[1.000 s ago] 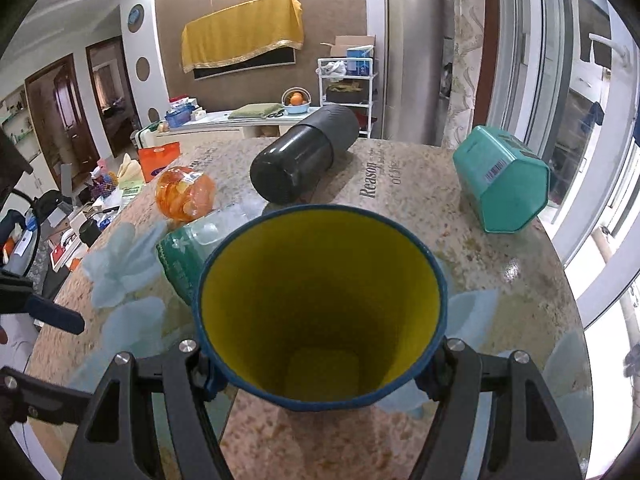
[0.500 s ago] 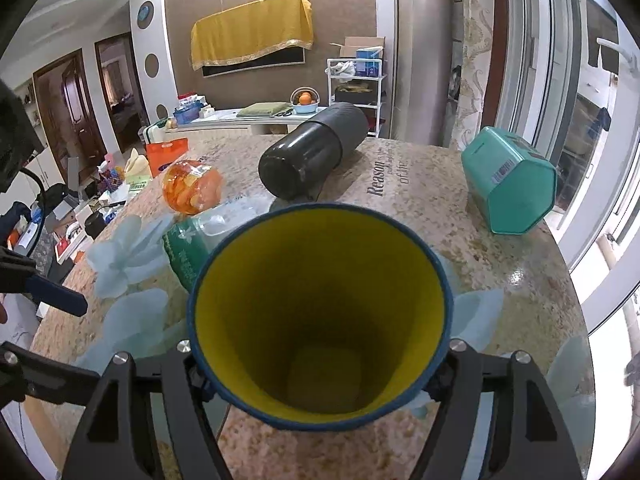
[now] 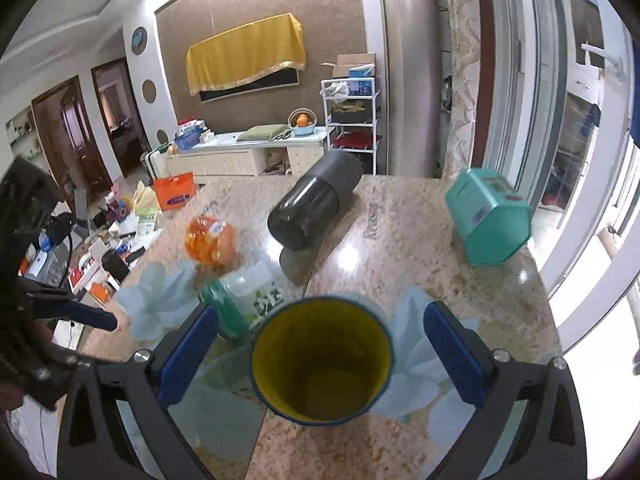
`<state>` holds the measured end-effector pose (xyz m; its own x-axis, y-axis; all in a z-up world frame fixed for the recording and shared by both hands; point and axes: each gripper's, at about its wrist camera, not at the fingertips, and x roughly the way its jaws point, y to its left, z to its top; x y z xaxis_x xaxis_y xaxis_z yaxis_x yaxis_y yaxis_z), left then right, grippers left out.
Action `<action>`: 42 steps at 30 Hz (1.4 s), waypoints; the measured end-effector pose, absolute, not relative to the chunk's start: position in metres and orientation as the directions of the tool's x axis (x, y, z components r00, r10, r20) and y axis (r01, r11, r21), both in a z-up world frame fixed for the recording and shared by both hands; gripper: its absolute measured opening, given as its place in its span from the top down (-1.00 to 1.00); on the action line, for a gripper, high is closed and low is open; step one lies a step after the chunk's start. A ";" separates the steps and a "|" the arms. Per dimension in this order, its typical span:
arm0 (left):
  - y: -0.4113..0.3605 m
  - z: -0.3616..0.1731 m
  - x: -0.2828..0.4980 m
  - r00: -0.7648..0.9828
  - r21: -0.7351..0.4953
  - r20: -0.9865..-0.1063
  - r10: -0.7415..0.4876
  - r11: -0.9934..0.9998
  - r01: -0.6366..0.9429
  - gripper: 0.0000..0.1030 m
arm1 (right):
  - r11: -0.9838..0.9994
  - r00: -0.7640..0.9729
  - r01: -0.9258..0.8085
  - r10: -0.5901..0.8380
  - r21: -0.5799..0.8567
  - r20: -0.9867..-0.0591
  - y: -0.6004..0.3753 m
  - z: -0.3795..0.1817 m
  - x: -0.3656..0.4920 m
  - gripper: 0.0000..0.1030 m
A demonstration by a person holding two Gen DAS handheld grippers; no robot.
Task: Flip cup upright
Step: 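Carry the blue cup with the right gripper and lower it onto the table, then open the right gripper and withdraw it from the upright cup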
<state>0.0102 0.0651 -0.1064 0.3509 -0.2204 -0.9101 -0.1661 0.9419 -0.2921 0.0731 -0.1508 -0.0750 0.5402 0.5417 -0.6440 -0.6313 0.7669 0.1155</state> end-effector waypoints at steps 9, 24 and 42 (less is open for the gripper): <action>0.055 -0.058 0.016 0.440 -0.274 -0.878 -0.190 0.952 -0.134 -0.99 | 0.814 0.542 -0.575 0.460 0.089 -0.704 -0.164 -0.024 0.067 -1.00; 0.019 -0.023 0.026 0.475 -0.217 -0.863 -0.174 0.976 -0.037 -0.99 | 0.916 0.410 -0.390 0.267 0.097 -0.872 -0.184 -0.015 0.065 -1.00; 0.003 -0.030 0.020 0.449 -0.182 -0.879 -0.162 0.983 0.000 -0.99 | 0.920 0.387 -0.377 0.264 0.109 -0.883 -0.189 -0.022 0.057 -1.00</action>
<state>0.0198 0.0029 -0.0300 0.4488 -0.1624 -0.8787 0.0000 0.9834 -0.1817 0.0568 -0.1887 -0.0218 0.3874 0.2636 -0.8834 -0.3768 0.9198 0.1093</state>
